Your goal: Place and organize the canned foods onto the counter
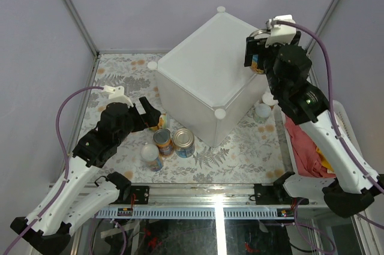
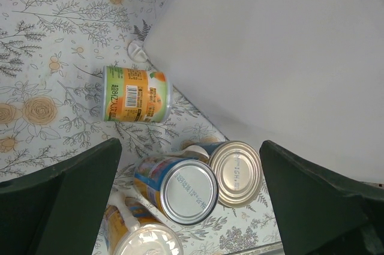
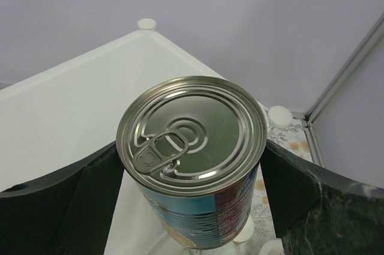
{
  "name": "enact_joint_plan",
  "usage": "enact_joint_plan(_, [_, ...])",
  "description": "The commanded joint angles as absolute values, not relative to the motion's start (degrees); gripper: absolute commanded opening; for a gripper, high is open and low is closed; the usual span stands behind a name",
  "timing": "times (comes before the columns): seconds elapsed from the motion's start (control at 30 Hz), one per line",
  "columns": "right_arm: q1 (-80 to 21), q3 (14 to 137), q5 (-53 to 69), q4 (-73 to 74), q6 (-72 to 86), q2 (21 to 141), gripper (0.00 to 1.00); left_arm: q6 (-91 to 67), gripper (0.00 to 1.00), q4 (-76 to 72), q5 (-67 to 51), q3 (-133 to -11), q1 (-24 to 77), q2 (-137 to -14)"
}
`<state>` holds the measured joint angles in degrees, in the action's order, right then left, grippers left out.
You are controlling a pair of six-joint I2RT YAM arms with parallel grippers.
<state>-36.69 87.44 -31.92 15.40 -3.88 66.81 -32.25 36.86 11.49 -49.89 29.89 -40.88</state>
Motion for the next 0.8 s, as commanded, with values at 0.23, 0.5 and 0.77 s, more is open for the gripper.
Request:
enact_joint_plan(0.23, [-20.89,103.47,-14.09,-2.60,4.36,80.50,0.00,-28.95,1.00,35.12,11.41,-50.70,29.60,-40.43])
enact_joint_plan(0.5, [-13.99,118.01,-6.07,-3.36,9.64,94.66,0.00,-28.45,1.00,34.69,10.62,-50.72,29.60,-40.93])
enact_joint_plan(0.77, [-13.62,137.96,-1.67,-0.64,10.05,111.91,0.00,-29.07,1.00,33.11,10.77,-50.66,29.60,-42.87])
